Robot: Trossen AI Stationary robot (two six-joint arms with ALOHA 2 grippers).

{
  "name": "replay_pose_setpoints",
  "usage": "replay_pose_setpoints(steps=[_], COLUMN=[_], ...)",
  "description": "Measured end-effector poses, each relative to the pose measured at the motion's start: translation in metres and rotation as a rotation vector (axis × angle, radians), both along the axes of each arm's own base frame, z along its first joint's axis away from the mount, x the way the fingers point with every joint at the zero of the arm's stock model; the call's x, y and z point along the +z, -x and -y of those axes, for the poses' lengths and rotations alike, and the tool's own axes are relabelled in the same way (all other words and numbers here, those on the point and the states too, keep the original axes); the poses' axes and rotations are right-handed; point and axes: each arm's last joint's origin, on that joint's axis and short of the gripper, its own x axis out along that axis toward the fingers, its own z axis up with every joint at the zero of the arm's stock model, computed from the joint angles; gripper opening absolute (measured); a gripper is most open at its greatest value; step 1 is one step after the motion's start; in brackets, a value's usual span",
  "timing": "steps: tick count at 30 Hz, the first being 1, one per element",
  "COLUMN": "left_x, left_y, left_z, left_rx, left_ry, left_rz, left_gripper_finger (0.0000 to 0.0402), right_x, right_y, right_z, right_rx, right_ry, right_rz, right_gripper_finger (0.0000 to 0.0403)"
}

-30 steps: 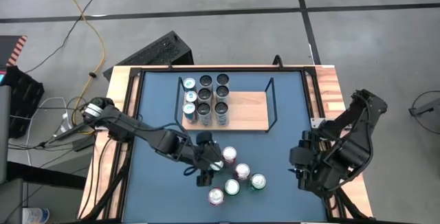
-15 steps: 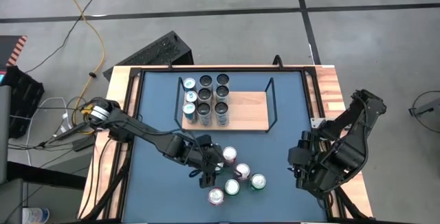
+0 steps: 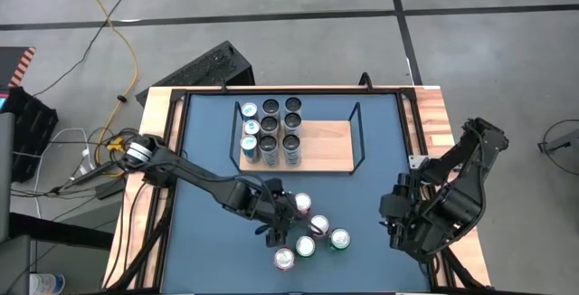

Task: Place canned beverage on shelf
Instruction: Put the left green soda can on the shelf

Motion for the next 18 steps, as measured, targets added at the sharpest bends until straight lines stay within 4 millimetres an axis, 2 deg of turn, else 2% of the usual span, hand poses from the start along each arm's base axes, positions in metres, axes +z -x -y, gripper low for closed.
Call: replay_pose_setpoints(steps=[6,9,13,18], left_x=[-0.002,-0.002,-0.001,0.0], left_y=[0.0,-0.001,-0.003,-0.005], left_z=[-0.002,-0.005,-0.009,-0.012], left_rx=[0.018,0.019,0.05,0.063], left_ry=[0.003,0.03,0.057,0.141], left_rz=[-0.012,-0.023,-0.025,-0.036], left_gripper_finger=[0.0326,0.0302,0.025,0.0245], right_x=[0.0,0.0,0.0,0.0], right_y=[0.0,0.0,0.0,0.0], right_z=[0.0,0.0,0.001,0.001], right_rx=[-0.004,-0.004,-0.005,-0.03], right_ry=[0.001,0.002,0.003,0.001], right_rz=[-0.001,-0.002,-0.003,0.013], right_gripper_finger=[0.0292,0.0292,0.0292,0.0292])
